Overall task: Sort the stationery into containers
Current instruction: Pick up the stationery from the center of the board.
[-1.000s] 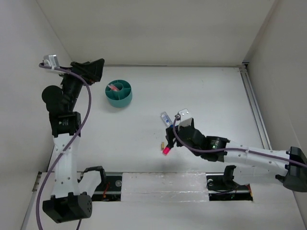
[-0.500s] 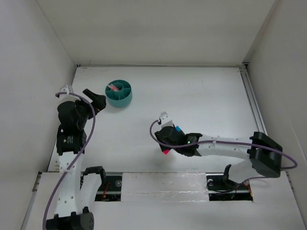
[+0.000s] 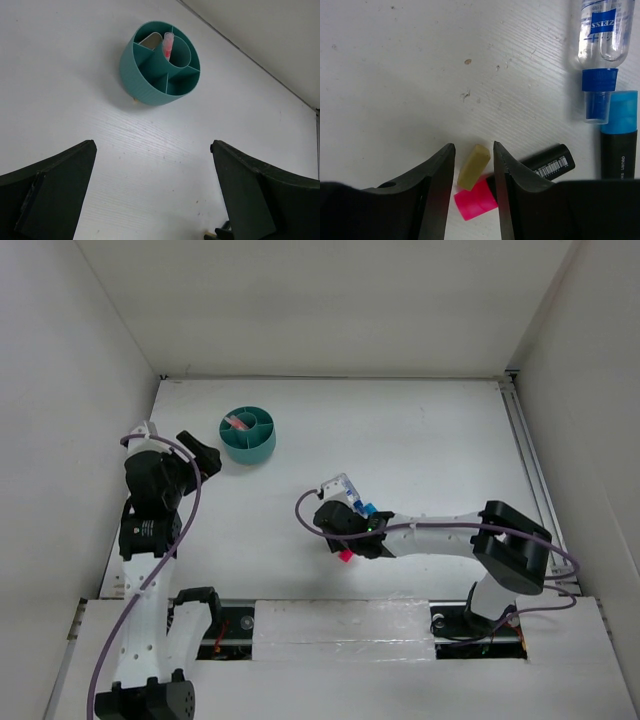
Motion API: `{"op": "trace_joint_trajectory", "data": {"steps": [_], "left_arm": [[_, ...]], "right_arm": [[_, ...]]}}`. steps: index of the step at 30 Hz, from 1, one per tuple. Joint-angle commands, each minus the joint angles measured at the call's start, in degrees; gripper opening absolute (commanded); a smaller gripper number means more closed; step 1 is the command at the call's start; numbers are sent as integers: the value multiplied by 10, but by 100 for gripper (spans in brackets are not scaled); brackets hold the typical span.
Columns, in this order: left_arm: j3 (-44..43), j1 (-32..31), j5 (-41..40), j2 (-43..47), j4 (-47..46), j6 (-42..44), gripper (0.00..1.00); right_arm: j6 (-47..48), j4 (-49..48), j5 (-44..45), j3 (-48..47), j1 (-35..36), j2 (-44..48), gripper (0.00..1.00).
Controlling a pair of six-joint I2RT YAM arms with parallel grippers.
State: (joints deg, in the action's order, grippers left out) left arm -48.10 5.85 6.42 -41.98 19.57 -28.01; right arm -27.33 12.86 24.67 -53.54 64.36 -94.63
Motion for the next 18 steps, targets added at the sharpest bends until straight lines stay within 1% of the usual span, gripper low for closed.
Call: {"op": "trace_joint_trajectory", "data": {"steps": [1, 10, 18], "left_arm": [[-5, -1, 15, 21, -9, 12, 100], [-5, -1, 15, 21, -15, 12, 100], [-5, -1, 32, 26, -15, 12, 100]], "right_arm": [[-16, -9, -8, -25, -2, -6, 42], [-21, 1, -14, -25, -2, -6, 42], [-38, 1, -14, -8, -2, -6, 43]]}}
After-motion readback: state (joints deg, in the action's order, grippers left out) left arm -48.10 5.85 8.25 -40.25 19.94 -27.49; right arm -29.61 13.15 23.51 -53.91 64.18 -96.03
